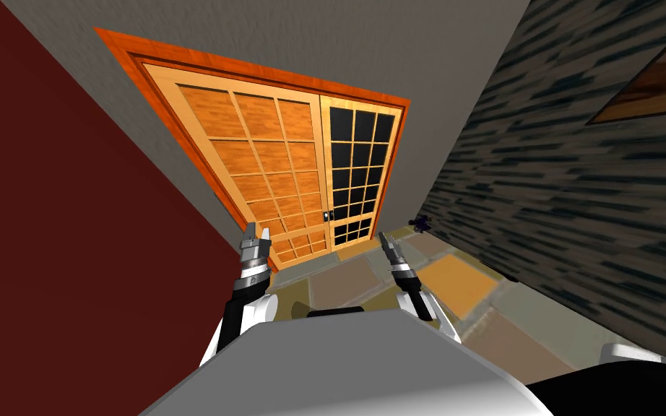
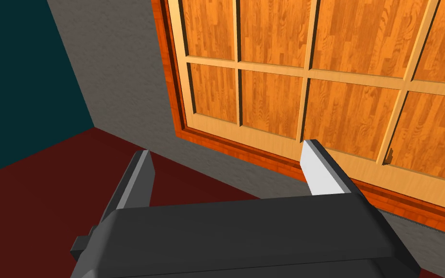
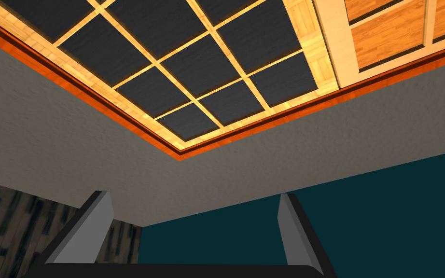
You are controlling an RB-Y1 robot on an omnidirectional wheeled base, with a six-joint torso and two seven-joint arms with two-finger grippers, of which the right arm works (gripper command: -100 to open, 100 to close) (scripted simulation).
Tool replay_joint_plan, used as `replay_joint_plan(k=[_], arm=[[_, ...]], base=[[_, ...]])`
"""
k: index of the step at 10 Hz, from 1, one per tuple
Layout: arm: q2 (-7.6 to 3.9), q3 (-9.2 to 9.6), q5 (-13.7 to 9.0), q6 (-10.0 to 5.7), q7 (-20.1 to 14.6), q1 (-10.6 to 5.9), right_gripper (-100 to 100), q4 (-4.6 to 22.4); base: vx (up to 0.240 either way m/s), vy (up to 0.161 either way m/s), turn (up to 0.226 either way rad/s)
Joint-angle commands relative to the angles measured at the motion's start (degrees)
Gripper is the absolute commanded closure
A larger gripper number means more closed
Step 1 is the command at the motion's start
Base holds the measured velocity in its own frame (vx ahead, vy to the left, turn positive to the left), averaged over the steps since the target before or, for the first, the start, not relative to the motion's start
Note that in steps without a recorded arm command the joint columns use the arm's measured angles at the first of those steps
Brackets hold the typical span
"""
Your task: Pull the door open
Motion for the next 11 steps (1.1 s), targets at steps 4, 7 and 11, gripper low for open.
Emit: replay_joint_plan(k=[4, 7, 11], arm=[[-0.07, -1.89, 2.9, -1.96, 4.7, -1.35, -100, 5.6], [-0.02, -3.15, 4.7, -3.35, 7.7, -2.16, -100, 9.4], [0.22, -4.84, 7.1, -5.22, 11.6, -3.26, -100, 14.3]], base=[[0.118, 0.043, 0.06], [0.106, 0.043, 0.062], [0.104, 0.034, 0.059]])
